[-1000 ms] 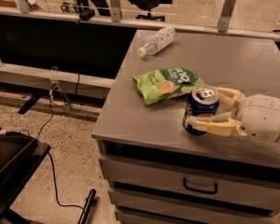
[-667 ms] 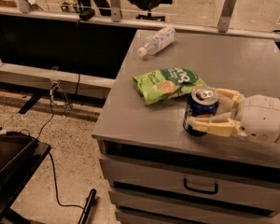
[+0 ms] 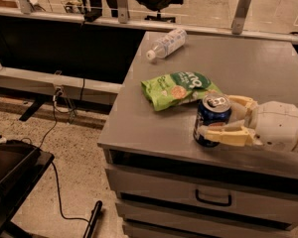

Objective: Place pepsi can upright

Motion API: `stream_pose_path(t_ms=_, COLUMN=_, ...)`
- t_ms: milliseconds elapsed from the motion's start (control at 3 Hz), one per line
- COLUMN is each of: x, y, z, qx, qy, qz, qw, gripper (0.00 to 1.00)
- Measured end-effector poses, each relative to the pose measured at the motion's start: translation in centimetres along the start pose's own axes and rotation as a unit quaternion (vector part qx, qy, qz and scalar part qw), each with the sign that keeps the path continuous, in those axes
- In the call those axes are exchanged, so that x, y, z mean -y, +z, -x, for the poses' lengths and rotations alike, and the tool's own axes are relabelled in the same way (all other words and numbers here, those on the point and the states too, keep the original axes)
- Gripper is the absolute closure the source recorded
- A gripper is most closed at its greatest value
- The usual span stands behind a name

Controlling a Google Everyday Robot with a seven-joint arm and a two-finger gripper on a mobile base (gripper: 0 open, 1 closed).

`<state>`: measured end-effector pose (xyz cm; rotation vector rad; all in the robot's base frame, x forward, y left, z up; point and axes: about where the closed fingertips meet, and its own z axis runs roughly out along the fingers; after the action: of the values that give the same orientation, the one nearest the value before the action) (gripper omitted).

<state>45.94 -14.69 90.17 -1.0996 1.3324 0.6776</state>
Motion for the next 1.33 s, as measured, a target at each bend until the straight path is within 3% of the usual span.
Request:
stream_pose_path(t_ms=333, x=-0.1, y=0.1, z=-0.2, qx=-0.002, qy=0.002, qz=0.004, qw=1.0, gripper=0.13)
stream_pose_path(t_ms=667, x=-0.4, y=0.3, z=-0.5, qx=-0.004, qy=0.005, qz=0.009, qw=0.9999, gripper=0.0)
stream_pose_path(t_ms=1000, x=-0.4, y=0.3, z=-0.6, qx=-0.006, qy=0.005, qz=0.009, qw=0.9999, gripper=0.0)
stream_pose_path(t_ms=1333, x=0.0, y=-0.9, z=-0.9, qx=-0.03, qy=0.002, qz=-0.001, qw=0.9996, gripper=0.0)
